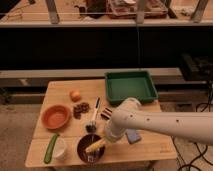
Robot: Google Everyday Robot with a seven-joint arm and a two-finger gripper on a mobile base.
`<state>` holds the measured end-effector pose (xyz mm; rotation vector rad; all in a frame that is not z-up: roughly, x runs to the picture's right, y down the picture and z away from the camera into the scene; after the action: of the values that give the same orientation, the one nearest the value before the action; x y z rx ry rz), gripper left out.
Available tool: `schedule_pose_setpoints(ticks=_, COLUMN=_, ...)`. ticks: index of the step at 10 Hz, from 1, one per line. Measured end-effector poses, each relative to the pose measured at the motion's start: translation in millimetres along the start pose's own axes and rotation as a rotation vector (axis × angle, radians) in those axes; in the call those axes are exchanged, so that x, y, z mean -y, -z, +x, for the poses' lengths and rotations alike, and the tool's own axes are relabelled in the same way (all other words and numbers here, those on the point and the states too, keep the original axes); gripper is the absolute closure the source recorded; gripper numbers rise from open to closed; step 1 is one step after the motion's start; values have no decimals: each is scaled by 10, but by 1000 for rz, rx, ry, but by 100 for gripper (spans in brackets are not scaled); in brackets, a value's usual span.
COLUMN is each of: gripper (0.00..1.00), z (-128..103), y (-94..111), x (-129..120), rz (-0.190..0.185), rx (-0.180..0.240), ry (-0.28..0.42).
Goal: Place banana in purple bowl
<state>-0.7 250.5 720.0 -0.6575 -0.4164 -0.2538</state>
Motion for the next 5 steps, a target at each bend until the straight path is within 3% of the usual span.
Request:
schedule_pose_setpoints(ticks=1, gripper=65, z=24, y=-43, x=4, rz=-19, rx=-24, ry=15)
schedule_pose_setpoints(ticks=5, gripper=26, z=71, y=-68, x=-9, rz=-23, rx=-77, ry=-3)
